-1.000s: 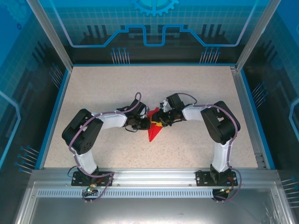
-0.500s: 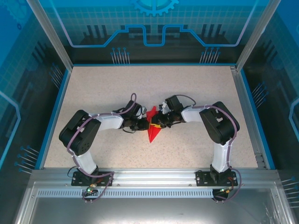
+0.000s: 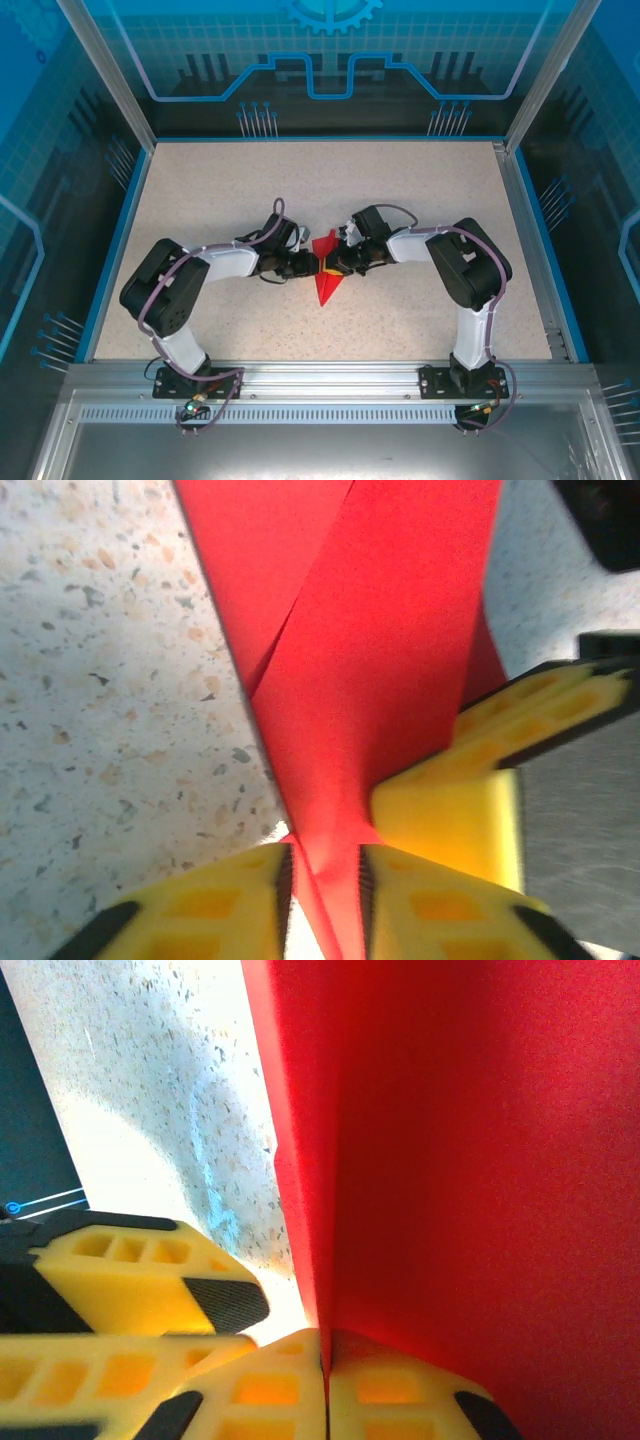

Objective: Fold a paper plane with a square sheet of paper (pick it up from the middle)
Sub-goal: Turn over the paper at the center of the table.

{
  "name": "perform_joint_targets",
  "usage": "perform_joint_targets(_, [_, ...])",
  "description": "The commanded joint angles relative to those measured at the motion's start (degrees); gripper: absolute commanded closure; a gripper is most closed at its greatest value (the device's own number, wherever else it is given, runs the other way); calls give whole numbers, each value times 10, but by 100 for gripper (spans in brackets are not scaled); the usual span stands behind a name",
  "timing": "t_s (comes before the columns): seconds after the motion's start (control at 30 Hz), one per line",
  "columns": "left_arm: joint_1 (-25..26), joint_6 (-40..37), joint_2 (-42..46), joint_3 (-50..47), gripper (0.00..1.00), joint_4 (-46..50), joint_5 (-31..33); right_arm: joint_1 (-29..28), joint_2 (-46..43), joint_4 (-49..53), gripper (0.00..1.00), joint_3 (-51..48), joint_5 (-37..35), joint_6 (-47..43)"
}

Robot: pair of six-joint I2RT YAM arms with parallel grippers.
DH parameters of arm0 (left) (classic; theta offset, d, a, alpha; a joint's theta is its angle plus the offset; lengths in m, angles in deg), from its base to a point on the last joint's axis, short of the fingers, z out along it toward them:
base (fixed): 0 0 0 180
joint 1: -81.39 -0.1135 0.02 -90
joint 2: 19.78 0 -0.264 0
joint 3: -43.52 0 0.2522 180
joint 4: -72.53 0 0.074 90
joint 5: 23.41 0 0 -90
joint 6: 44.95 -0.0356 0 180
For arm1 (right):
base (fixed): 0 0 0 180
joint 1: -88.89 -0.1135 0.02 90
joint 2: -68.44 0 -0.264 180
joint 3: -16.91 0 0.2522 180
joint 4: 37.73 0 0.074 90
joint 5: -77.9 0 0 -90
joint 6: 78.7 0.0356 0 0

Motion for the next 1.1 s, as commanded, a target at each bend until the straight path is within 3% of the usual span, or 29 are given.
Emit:
perform_joint_targets(0.0, [-13,10,44,-4,64,21,-14,-6,-12,13,96,10,0,-9])
perform_joint_targets(0.3, [-38,65,140,-33,40,35,-17,8,-70,-1,100,20,32,16])
perform_joint_targets(0.63, [-56,219,290,-117,20,-16,-20,23,-130,-22,100,45,58,54])
perform_joint_targets(0.73, [-56,267,327,-140,16,-15,-15,24,-140,-24,100,56,60,60])
perform_joint_targets(0.83, [-56,341,350,-184,15,-98,-31,24,-147,-36,100,58,63,72])
perform_joint_targets(1.07, [-55,396,339,-201,14,-212,-48,23,-151,-75,100,55,73,106])
